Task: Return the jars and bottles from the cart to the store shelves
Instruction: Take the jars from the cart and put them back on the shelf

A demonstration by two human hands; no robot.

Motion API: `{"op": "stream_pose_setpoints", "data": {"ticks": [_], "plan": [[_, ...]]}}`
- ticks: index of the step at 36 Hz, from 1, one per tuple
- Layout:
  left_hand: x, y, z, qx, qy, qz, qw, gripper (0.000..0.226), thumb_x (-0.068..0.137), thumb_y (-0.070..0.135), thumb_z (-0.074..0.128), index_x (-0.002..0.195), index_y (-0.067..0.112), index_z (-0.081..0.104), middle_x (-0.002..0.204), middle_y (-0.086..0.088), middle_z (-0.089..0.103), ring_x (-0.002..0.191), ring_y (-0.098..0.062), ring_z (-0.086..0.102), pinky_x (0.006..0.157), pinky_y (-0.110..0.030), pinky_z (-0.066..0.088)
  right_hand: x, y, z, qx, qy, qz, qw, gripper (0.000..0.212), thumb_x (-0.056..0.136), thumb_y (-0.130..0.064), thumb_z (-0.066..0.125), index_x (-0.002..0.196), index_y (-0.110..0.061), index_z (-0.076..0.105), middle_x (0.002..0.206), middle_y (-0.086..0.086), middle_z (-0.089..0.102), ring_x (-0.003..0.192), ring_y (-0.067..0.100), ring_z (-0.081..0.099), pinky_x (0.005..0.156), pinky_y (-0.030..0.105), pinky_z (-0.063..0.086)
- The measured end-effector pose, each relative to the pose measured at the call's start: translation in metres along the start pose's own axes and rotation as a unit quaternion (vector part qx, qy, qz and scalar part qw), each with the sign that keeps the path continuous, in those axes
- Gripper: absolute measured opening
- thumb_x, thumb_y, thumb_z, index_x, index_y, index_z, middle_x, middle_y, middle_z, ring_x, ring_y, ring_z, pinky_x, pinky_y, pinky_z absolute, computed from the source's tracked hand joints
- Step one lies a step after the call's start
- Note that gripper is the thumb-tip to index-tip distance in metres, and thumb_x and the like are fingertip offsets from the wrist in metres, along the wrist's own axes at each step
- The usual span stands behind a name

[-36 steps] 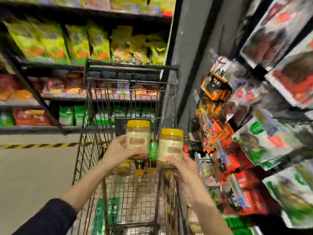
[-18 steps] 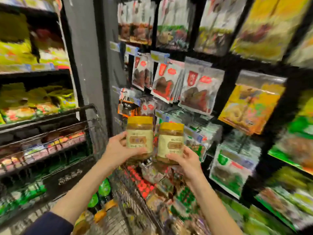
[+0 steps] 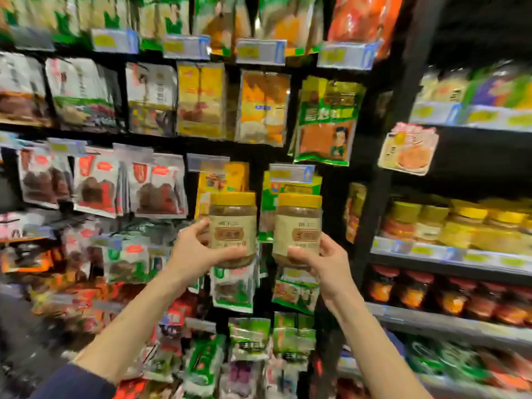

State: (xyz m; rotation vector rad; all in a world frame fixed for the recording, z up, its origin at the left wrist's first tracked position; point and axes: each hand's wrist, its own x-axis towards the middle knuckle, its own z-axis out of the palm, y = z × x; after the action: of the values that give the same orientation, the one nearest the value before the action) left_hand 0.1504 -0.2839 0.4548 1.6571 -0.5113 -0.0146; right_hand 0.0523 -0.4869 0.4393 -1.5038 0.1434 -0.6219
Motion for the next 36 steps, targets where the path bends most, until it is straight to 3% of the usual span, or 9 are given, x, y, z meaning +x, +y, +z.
{"op": "stream_pose_setpoints", "data": {"ticks": [4,8,12,16,21,23,26,31,36], "plan": [[-0.008,0.029,0.072,-0.028,-0.048,0.019,0.998,0.043,0.062,0.002,0.082,0.092,0.022,0.059,0.061,0.022,0.069,0.062,0.013,0.063,0.053,-0.004,0.046,-0.018,-0.028,-0.078,-0.023,0.043,-0.021,0.999,0.047,0.06,-0.016,0.083,0.104,-0.018,0.066,0.097,-0.002,0.075,0.092,0.013,0.07,0.071,0.02,0.054],[-0.024,0.052,0.142,-0.058,-0.089,0.037,0.994,0.043,0.061,0.001,0.083,0.093,0.019,0.06,0.067,0.015,0.069,0.06,0.012,0.064,0.053,-0.004,0.046,-0.042,-0.052,-0.152,-0.041,0.093,-0.041,0.994,0.056,0.052,-0.023,0.083,0.104,-0.017,0.065,0.096,-0.001,0.075,0.09,0.014,0.071,0.071,0.021,0.054],[-0.043,0.072,0.212,-0.07,-0.127,0.067,0.987,0.041,0.062,-0.001,0.082,0.085,0.022,0.057,0.052,0.027,0.063,0.055,0.016,0.06,0.051,-0.001,0.043,-0.07,-0.073,-0.218,-0.056,0.145,-0.057,0.986,0.067,0.044,-0.032,0.083,0.106,-0.014,0.065,0.098,0.002,0.074,0.09,0.016,0.07,0.075,0.027,0.055],[-0.06,0.082,0.274,-0.085,-0.176,0.078,0.978,0.051,0.057,0.007,0.087,0.1,0.016,0.063,0.076,0.014,0.072,0.074,0.008,0.066,0.062,-0.006,0.05,-0.105,-0.09,-0.275,-0.083,0.18,-0.082,0.977,0.051,0.055,-0.018,0.078,0.104,-0.011,0.065,0.09,-0.003,0.074,0.074,0.002,0.069,0.056,0.011,0.048],[-0.079,0.093,0.346,-0.092,-0.263,0.086,0.957,0.067,0.055,0.014,0.088,0.116,0.009,0.059,0.103,0.0,0.071,0.086,0.0,0.068,0.071,-0.013,0.053,-0.142,-0.101,-0.341,-0.103,0.242,-0.094,0.96,0.046,0.055,-0.016,0.082,0.099,-0.012,0.067,0.091,0.001,0.075,0.085,0.016,0.071,0.067,0.021,0.054],[-0.084,0.097,0.372,-0.091,-0.291,0.086,0.948,0.08,0.049,0.026,0.09,0.12,0.01,0.057,0.109,-0.001,0.069,0.098,-0.009,0.066,0.083,-0.025,0.054,-0.155,-0.106,-0.362,-0.106,0.27,-0.099,0.952,0.042,0.056,-0.015,0.079,0.096,-0.013,0.067,0.087,-0.001,0.076,0.081,0.013,0.072,0.065,0.02,0.054],[-0.092,0.108,0.41,-0.084,-0.329,0.098,0.936,0.084,0.042,0.037,0.092,0.116,0.014,0.06,0.105,0.004,0.071,0.096,-0.008,0.067,0.087,-0.031,0.054,-0.171,-0.112,-0.393,-0.11,0.304,-0.104,0.941,0.037,0.059,-0.008,0.08,0.092,-0.014,0.067,0.079,-0.006,0.076,0.075,0.008,0.071,0.061,0.016,0.053],[-0.103,0.123,0.474,-0.111,-0.376,0.123,0.912,0.048,0.054,0.017,0.088,0.089,0.031,0.06,0.074,0.024,0.071,0.074,0.011,0.065,0.064,-0.012,0.05,-0.191,-0.12,-0.441,-0.117,0.374,-0.098,0.915,0.055,0.046,-0.028,0.084,0.098,-0.014,0.069,0.095,0.005,0.075,0.091,0.022,0.071,0.078,0.033,0.056],[-0.105,0.136,0.535,-0.138,-0.425,0.127,0.886,0.051,0.051,0.023,0.088,0.094,0.03,0.061,0.088,0.013,0.07,0.078,0.009,0.066,0.068,-0.013,0.049,-0.201,-0.125,-0.481,-0.154,0.419,-0.103,0.889,0.049,0.055,-0.019,0.081,0.102,-0.013,0.069,0.097,0.005,0.075,0.092,0.022,0.071,0.077,0.03,0.056]]}}
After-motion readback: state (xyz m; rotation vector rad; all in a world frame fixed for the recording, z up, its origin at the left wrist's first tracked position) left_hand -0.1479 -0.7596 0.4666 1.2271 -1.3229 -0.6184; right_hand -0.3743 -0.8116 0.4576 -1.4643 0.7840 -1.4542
